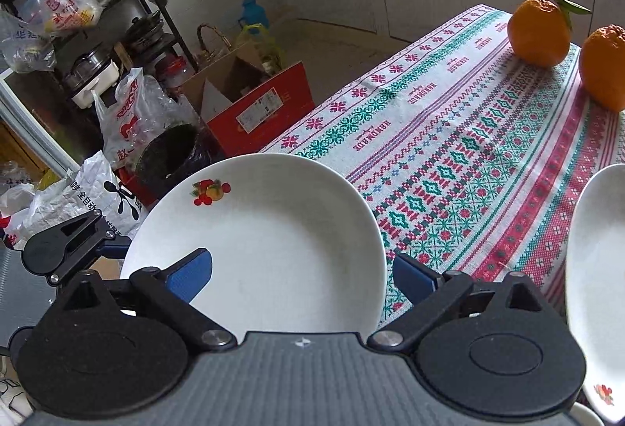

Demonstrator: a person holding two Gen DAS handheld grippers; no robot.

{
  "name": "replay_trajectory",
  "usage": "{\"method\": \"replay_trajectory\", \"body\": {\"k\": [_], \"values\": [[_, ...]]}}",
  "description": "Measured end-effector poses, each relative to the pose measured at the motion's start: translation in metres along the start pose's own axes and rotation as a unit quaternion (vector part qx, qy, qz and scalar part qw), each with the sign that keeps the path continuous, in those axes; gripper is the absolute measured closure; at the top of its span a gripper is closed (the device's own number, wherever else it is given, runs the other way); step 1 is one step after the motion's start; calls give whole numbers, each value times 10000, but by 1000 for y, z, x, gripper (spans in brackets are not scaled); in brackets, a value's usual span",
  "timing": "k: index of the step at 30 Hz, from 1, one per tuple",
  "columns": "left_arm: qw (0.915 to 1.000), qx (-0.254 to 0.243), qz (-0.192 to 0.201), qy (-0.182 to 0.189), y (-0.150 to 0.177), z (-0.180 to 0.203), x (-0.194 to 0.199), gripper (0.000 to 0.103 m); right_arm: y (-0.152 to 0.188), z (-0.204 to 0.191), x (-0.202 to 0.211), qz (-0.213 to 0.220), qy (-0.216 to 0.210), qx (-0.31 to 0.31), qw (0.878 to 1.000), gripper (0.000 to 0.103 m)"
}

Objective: Organize plates and bowls
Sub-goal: 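Lift the white plate with the right gripper off the tablecloth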

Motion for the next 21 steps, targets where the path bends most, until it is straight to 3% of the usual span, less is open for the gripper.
{"method": "replay_trajectory", "body": {"k": [11, 21], "values": [[9997, -175, -76, 136, -2, 1, 0, 1, -11, 5, -17, -280, -352, 64, 9990, 22], [9996, -151, -84, 209, -3, -2, -1, 1, -19, 8, -22, -313, -639, 101, 9974, 23]]}}
Point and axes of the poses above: each gripper's, at about its wrist camera, not at the fingertips, and x roughly against the way its jaws point, z to its right, y to its underside, the point moved 7 cm from there along -x, roughly the way its jaws point, and after that the axes turned 11 degrees about y, right-handed, at the moved point
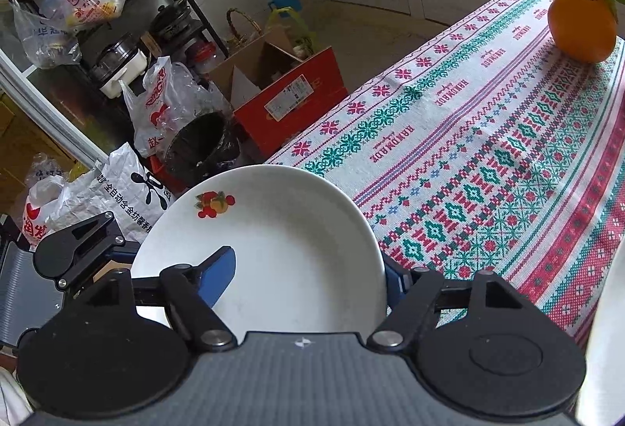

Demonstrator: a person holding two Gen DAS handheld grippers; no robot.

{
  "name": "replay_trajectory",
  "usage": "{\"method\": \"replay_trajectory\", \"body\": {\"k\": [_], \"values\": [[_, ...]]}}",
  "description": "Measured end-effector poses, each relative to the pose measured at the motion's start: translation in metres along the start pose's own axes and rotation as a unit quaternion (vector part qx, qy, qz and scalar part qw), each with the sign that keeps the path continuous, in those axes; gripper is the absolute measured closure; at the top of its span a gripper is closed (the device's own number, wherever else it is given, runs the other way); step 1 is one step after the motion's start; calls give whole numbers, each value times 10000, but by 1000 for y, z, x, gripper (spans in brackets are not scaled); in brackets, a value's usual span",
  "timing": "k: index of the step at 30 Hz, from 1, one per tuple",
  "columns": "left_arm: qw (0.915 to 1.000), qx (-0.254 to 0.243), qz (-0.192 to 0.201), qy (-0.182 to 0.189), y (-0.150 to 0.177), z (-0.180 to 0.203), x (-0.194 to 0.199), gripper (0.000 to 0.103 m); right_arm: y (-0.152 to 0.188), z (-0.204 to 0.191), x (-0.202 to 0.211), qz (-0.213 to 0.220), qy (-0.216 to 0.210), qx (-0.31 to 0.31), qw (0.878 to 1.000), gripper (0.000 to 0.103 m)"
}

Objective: Organize plates and bowls
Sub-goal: 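Lift the white plate with the right gripper off the tablecloth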

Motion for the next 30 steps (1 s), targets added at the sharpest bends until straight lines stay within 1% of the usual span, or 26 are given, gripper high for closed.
{"method": "replay_trajectory", "body": {"k": [5, 12, 16, 23, 30], "values": [[10000, -18, -6, 1, 1, 0, 1, 1, 0, 1, 0, 11, -79, -16, 10000, 23], [9999, -24, -91, 39, -2, -1, 0, 1, 1, -1, 4, 40, -32, -13, 10000, 22], [10000, -60, -57, 41, -9, -3, -2, 1, -4, 2, 7, 116, 24, -3, 9999, 22], [9997, -225, -68, 103, -27, -13, -16, 1, -16, 20, 12, 243, 192, -72, 9995, 22], [9994, -278, -109, 174, -44, -28, -37, 1, -30, 45, 9, 343, 358, -154, 9987, 22]]}}
Point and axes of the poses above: each gripper's, at about its wrist camera, not at the fingertips, and x roughly against the way its jaws point, z to its right, y to its underside, the point moved 7 cm from there along -x, roughly the way its jaws point, and after that the axes turned 11 degrees about y, right-handed, at the moved point
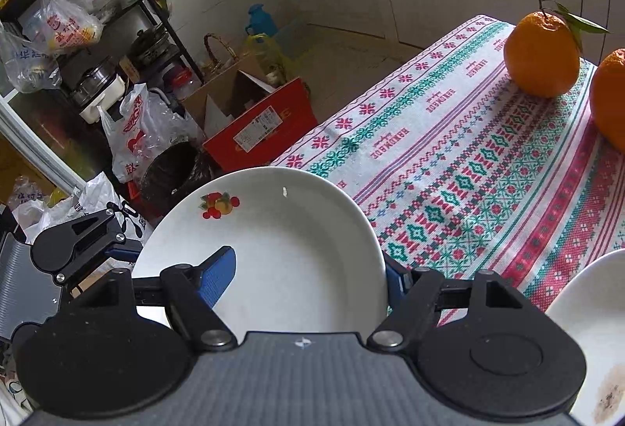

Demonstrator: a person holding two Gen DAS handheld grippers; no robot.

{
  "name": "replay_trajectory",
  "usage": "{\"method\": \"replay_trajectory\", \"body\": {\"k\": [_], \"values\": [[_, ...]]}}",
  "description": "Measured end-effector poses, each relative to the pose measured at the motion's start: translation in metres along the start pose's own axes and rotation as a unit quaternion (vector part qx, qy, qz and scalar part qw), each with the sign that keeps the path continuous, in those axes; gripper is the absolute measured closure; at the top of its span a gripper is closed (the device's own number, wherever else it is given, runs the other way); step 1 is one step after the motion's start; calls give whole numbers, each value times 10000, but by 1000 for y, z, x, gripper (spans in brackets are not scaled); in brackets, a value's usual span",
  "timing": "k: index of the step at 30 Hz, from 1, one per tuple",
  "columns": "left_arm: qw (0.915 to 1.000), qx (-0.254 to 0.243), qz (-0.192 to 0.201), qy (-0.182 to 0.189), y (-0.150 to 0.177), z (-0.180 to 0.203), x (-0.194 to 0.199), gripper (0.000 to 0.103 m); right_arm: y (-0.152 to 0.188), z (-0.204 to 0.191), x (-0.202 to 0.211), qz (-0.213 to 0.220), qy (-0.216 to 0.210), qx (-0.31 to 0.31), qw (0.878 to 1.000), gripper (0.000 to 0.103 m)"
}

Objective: Organize plates and bowls
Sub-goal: 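Lift the white plate with the right gripper off the tablecloth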

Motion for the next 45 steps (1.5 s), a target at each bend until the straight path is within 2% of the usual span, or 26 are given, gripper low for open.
{"method": "replay_trajectory", "body": {"k": [13, 25, 30, 35, 40, 45], "values": [[10000, -98, -1, -15, -18, -20, -19, 1, -16, 27, -18, 43, 145, -184, 9997, 22], [9999, -120, 4, -57, -15, -18, -18, 1, -19, 31, -22, 115, 248, -189, 9994, 22], [9999, -123, 26, -59, -13, -15, -17, 1, -17, 25, -21, 87, 259, -115, 9996, 15], [10000, 10, 62, -40, -12, -15, -11, 1, -15, 19, -14, 118, 355, 7, 9993, 4], [9998, 137, 107, -139, -11, -14, 1, 1, -12, 15, 6, 270, 647, 112, 9975, 0], [9987, 170, 341, -328, -12, 0, 21, 1, -3, 10, 34, 436, 940, 51, 9946, 0]]}}
Point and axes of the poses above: each gripper's, at about its wrist camera, not at the fingertips, and x roughly against the way its jaws point, z to its right, y to its underside, the point moved 7 cm from there along -x, roughly the way its jaws point, and after that the axes turned 11 degrees about y, right-handed, at the moved point
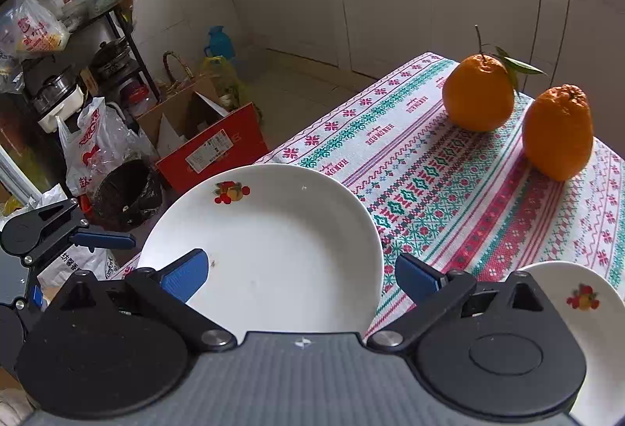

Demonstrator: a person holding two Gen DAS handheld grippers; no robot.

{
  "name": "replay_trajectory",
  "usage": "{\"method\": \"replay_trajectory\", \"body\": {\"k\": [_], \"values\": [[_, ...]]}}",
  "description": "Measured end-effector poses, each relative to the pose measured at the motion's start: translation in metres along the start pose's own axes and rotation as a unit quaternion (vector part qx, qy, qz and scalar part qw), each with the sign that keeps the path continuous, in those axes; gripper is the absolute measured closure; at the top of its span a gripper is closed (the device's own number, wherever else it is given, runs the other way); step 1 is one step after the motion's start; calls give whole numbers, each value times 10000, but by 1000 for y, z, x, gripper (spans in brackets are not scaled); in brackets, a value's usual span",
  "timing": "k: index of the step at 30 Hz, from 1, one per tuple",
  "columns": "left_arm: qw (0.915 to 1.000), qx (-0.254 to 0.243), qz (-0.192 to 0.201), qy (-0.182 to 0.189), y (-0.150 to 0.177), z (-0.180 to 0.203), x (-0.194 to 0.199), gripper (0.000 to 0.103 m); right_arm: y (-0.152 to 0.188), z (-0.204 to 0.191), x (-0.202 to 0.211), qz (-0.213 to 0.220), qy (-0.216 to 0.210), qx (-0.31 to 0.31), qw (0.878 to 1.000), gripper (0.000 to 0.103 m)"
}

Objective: Organize plates and bowls
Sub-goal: 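Lift the white plate with the right gripper off the tablecloth, then carry the held plate with the right gripper toward another flowered plate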

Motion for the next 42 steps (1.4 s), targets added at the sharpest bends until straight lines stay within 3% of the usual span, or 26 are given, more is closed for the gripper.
{"method": "replay_trajectory", "body": {"k": [9, 13, 17, 24, 33, 42], "values": [[9994, 98, 316, -117, 1, 33, 17, 1, 52, -11, 66, 403, 489, -603, 9962, 0], [9992, 223, 301, 118, 6, 49, 15, 1, 87, -15, 83, 435, 839, -903, 9914, 0], [9995, -65, 166, 252, 13, 71, 11, 1, 115, -13, 101, 475, 1192, -1190, 9846, 0], [9956, -438, -73, 821, 20, 105, -5, 1, 155, 4, 133, 601, 1716, -1800, 9667, 0], [9841, -1029, -331, 1410, 22, 144, -30, 1, 183, 28, 151, 563, 1900, -2072, 9580, 0], [9767, -1249, -449, 1688, 22, 164, -45, 1, 185, 63, 145, 41, 1770, -1890, 9659, 0]]}}
Point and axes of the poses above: each gripper's, at about its wrist camera, not at the fingertips, and x roughly against the way its jaws point, z to its right, y to its underside, the point moved 7 cm from there along -x, roughly the way its jaws point, and after that the axes turned 11 degrees about y, right-handed, at the moved point
